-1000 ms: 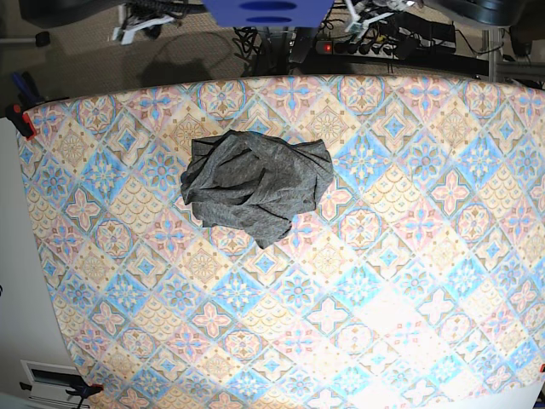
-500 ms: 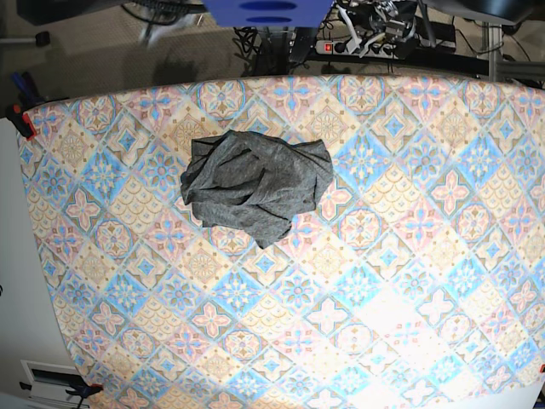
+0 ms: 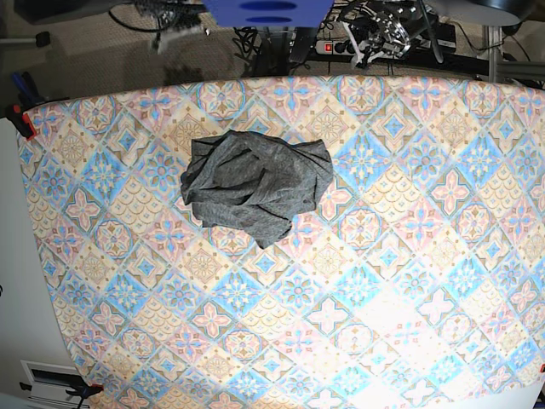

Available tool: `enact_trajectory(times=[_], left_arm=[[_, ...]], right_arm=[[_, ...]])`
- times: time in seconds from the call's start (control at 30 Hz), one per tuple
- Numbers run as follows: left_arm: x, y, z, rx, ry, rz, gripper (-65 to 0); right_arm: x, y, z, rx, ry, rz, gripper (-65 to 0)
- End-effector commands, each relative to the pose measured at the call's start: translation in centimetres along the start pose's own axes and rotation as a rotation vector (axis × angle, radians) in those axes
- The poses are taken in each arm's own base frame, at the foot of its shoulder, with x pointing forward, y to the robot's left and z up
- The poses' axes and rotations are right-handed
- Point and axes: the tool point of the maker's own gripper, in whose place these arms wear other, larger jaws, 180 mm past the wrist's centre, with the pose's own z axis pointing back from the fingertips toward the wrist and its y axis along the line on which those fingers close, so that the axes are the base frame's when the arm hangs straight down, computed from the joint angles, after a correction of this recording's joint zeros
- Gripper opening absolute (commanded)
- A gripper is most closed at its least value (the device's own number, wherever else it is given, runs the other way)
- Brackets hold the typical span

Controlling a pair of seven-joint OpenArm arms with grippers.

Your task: Layout the t-shirt on the table in an organized manner, then fold the t-shirt properly

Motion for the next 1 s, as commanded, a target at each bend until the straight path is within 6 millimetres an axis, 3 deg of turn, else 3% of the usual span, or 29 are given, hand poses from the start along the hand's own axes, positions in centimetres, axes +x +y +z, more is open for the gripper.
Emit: enact_trajectory(times=[0.0,0.23,0.37,0.53,0.97], left_arm=[[0.4,0.3,0.1,0.002,-0.008,-0.004,-65.0],[0.8,0.4,0.1,0.004,-0.014,-0.005,-65.0],[1.7,-1.0,-0.2,-0.018,-0.027,-0.009,-65.0],[2.2,-1.2,-0.2,-0.021,-0.034,-0.011,-65.0],[1.7,-1.0,-0.2,-0.018,-0.027,-0.009,-65.0]], right_arm=[[3.6,0.9,-0.4,0.022,-0.088,-0.005,-65.0],[3.5,0.9,-0.4,0.023,-0.087,-0.005,-65.0],[3.5,0.9,-0.4,0.023,-0.087,-0.005,-65.0],[3.5,1.0,-0.4,0.024,-0.086,-0.006,-65.0],[3.2,1.3,-0.5,0.030,-0.081,-0.008,-65.0]])
